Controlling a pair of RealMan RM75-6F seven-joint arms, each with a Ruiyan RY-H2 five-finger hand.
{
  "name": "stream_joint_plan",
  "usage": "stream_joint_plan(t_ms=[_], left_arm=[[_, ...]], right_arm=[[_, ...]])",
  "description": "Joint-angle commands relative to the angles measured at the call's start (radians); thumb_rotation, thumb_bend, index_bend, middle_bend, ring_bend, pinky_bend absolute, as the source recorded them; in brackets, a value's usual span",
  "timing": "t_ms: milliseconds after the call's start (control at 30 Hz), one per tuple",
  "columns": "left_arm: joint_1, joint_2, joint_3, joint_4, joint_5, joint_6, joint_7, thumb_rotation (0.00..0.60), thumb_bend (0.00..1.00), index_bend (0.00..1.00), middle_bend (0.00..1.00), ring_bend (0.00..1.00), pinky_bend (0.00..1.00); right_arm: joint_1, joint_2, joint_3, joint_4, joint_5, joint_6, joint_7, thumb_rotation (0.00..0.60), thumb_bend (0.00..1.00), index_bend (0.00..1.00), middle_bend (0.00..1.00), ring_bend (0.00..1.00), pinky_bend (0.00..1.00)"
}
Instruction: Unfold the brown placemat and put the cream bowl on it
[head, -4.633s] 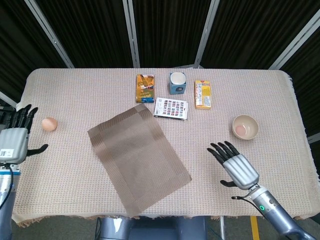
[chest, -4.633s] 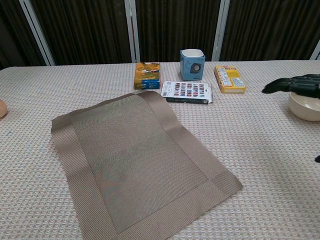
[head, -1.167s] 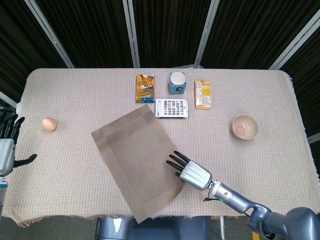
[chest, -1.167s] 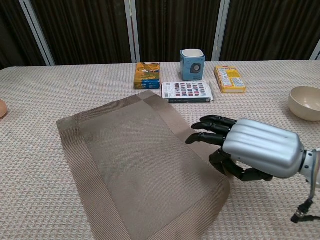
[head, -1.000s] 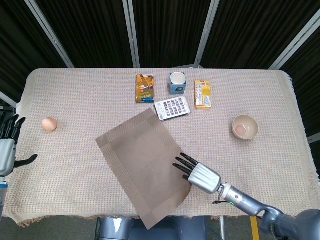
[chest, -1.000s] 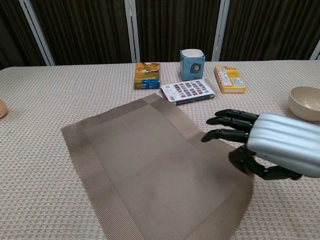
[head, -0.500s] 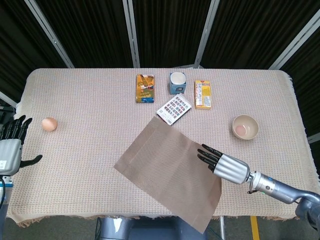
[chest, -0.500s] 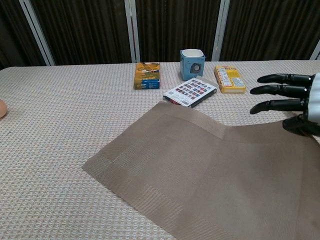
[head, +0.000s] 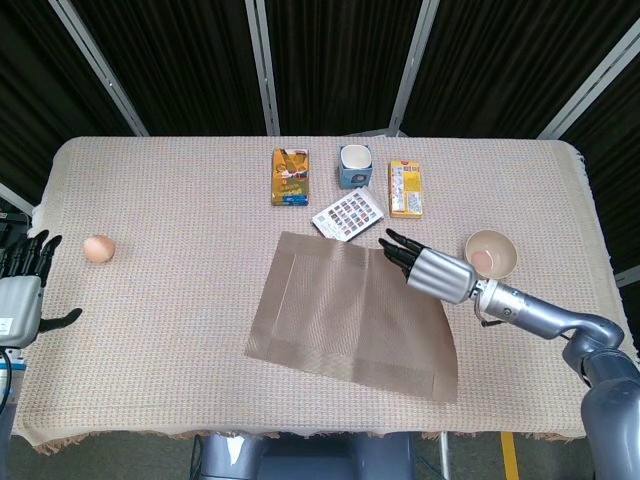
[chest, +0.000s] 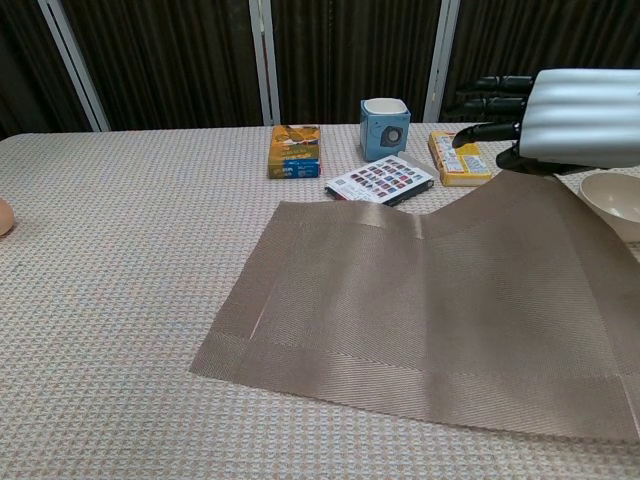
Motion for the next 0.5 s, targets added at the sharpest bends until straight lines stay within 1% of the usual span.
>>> stream_joint_plan(t_ms=[33,67,100,133,167,200,233,267,400,467,500], left_arm=[[0.000,0.000,0.002,0.001,0.000,-0.002,-0.002,0.600,0.00,0.00,0.00,0.00,0.00],[0.000,0.000,0.002,0.002,0.001,-0.002,-0.003,0.600,0.00,0.00,0.00,0.00,0.00],[0.001,0.000,0.003,0.002,0.002,-0.001,-0.003,0.600,0.00,0.00,0.00,0.00,0.00],[0.001,0.001,0.003,0.003,0.003,0.000,-0.004,0.600,0.00,0.00,0.00,0.00,0.00],[0.002,0.001,0.003,0.004,0.003,0.000,-0.005,0.600,0.00,0.00,0.00,0.00,0.00],[0.002,0.001,0.004,0.006,0.003,-0.001,-0.006,0.600,0.00,0.00,0.00,0.00,0.00],[0.002,0.000,0.004,0.007,0.002,-0.003,-0.007,0.600,0.00,0.00,0.00,0.00,0.00],[0.001,0.000,0.006,0.009,0.001,-0.006,-0.008,0.600,0.00,0.00,0.00,0.00,0.00],[0.000,0.001,0.010,0.013,0.008,-0.011,-0.012,0.600,0.00,0.00,0.00,0.00,0.00],[0.000,0.000,0.011,0.012,0.012,-0.011,-0.013,0.600,0.00,0.00,0.00,0.00,0.00],[0.000,0.000,0.013,0.010,0.017,-0.010,-0.012,0.600,0.00,0.00,0.00,0.00,0.00]], right_arm=[[0.025,-0.040,0.012,0.059,0.028,-0.036,-0.011,0.600,0.53,0.64,0.17,0.00,0.00],[0.025,-0.047,0.020,0.069,0.040,-0.041,-0.013,0.600,0.48,0.41,0.13,0.00,0.00],[0.022,-0.055,0.034,0.078,0.060,-0.049,-0.018,0.600,0.40,0.26,0.10,0.00,0.00],[0.013,-0.066,0.054,0.090,0.089,-0.059,-0.035,0.600,0.26,0.08,0.05,0.00,0.00],[0.005,-0.073,0.070,0.095,0.112,-0.064,-0.049,0.600,0.11,0.00,0.02,0.00,0.00],[-0.008,-0.082,0.092,0.096,0.143,-0.065,-0.065,0.600,0.05,0.00,0.00,0.00,0.00],[-0.019,-0.086,0.110,0.089,0.169,-0.062,-0.066,0.600,0.01,0.00,0.00,0.00,0.00],[-0.036,-0.088,0.135,0.069,0.204,-0.053,-0.048,0.600,0.00,0.00,0.00,0.00,0.00],[-0.097,-0.062,0.201,-0.036,0.305,-0.008,0.050,0.600,0.00,0.00,0.00,0.00,0.00],[-0.120,-0.043,0.217,-0.081,0.333,0.005,0.079,0.600,0.00,0.00,0.00,0.00,0.00],[-0.142,-0.025,0.228,-0.122,0.354,0.017,0.103,0.600,0.00,0.00,0.00,0.00,0.00]])
